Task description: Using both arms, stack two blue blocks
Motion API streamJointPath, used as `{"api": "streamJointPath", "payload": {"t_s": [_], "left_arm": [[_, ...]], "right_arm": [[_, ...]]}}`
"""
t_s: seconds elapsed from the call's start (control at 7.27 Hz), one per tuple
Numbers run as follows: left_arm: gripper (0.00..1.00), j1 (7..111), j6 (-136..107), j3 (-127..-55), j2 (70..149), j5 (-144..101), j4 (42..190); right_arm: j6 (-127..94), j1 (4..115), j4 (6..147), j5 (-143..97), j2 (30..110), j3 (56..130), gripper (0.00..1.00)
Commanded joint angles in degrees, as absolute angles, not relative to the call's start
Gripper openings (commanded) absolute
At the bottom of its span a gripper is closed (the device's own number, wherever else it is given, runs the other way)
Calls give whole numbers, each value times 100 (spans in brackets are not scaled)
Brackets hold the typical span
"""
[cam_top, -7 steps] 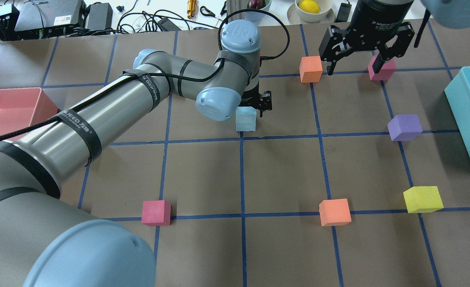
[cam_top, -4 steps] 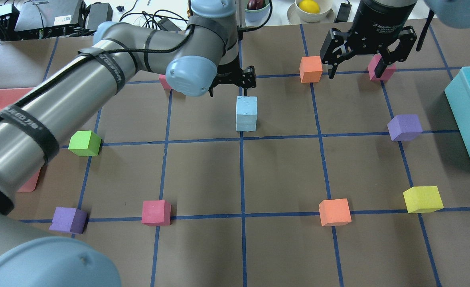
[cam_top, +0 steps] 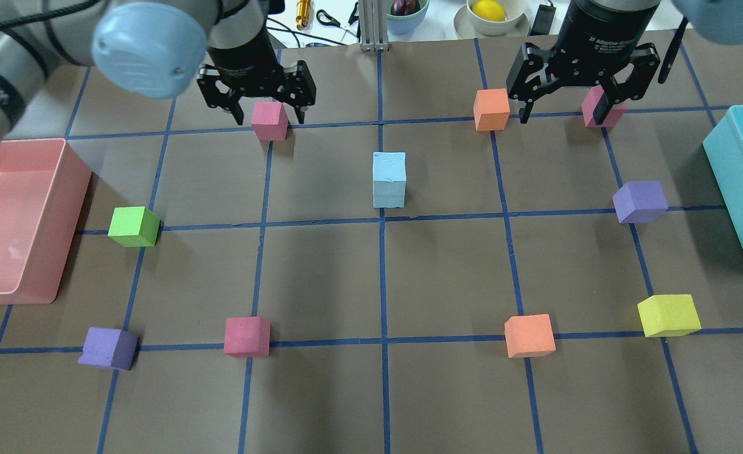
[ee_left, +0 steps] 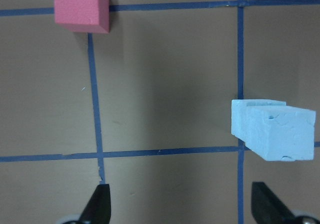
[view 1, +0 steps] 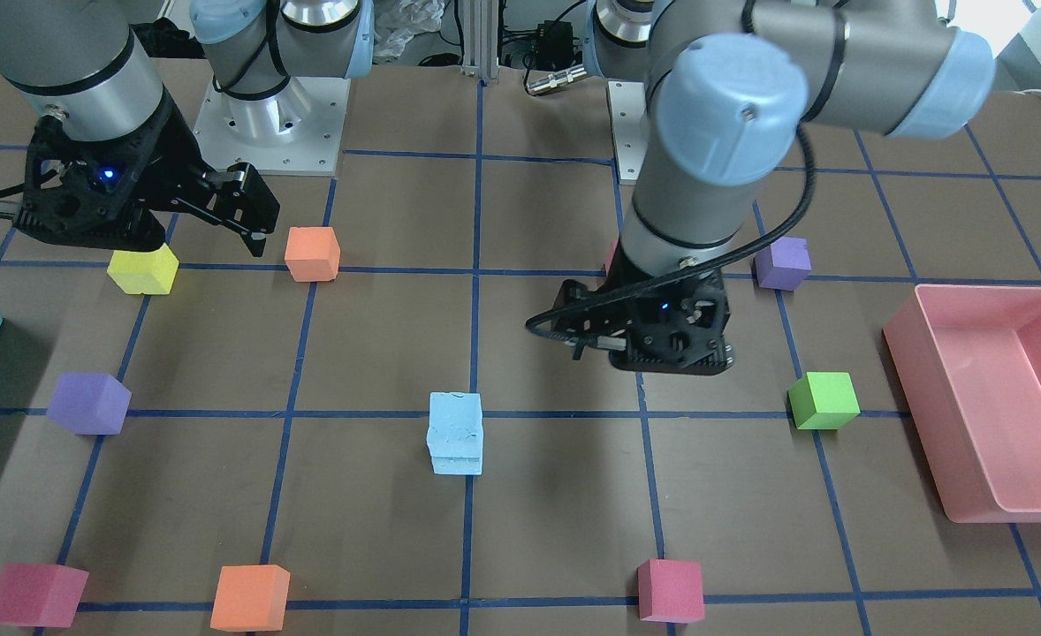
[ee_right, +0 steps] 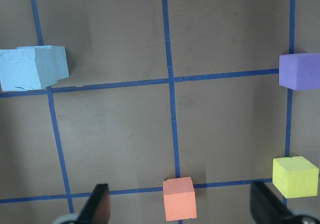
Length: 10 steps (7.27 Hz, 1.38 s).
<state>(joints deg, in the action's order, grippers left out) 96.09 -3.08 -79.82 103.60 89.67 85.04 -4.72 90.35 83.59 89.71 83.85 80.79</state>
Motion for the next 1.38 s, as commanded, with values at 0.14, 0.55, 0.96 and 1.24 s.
{"api": "streamJointPath", "payload": {"t_s": [0.14,0.55,0.96,1.24], "left_arm": [[100,8940,-26,-8364,9170,8983,9253],[100,8894,18,-8693,9034,9009,8537],[100,8904,26,-8640,9000,8974,8622],[100,8877,53,-8657,8974,9000,8622]], "right_arm": [[-457,9035,8376,9026,8394,8086,100],[-492,9018,8341,9044,8499,8086,100],[-483,8939,8332,9044,8499,8095,100],[-492,8938,8323,9053,8499,8095,100]]}}
